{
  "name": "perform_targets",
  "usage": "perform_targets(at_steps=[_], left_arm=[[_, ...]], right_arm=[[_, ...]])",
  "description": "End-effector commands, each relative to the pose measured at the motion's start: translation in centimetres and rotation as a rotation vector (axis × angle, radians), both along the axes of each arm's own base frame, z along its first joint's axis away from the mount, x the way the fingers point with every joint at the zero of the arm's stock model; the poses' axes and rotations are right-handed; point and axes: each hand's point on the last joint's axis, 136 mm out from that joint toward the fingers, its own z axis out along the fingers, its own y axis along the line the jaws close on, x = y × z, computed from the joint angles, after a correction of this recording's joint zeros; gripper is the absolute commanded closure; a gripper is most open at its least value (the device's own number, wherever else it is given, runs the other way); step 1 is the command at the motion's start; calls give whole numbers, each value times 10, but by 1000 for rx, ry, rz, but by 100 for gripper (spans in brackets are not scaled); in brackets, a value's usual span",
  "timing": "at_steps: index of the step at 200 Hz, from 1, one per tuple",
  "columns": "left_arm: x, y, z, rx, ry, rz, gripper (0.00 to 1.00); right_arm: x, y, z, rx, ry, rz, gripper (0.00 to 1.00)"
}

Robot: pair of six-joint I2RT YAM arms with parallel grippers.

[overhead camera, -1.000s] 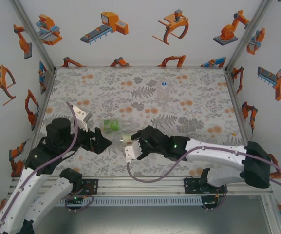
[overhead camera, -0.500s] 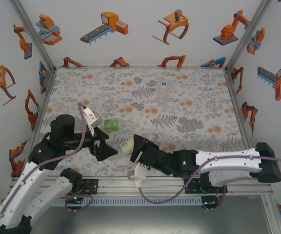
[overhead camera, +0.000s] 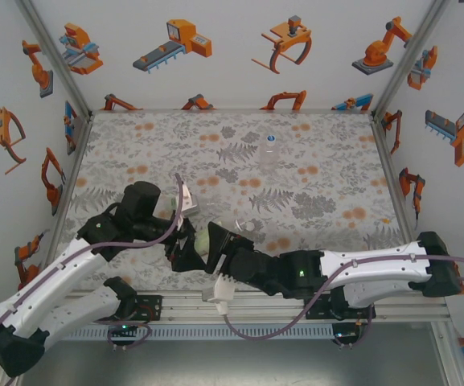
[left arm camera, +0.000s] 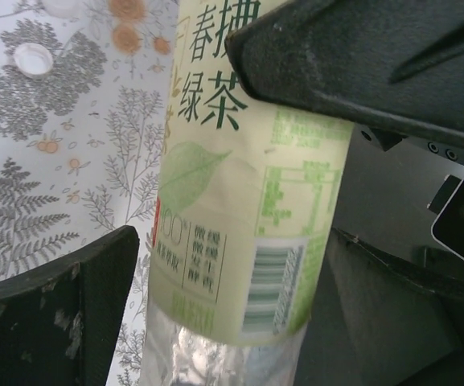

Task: Screw on the bottle caps

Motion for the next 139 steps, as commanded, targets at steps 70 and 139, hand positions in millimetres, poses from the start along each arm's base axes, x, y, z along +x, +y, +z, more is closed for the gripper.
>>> perform_targets(at_steps=[70,139], left_arm=[[-9,-11,7,-23,-7,-73,47],[3,0,1,-7,-68,42,53]], right_arm=[[3,4,16,33,-44,-40,65],[8,-10,36,119,-40,-82,13]])
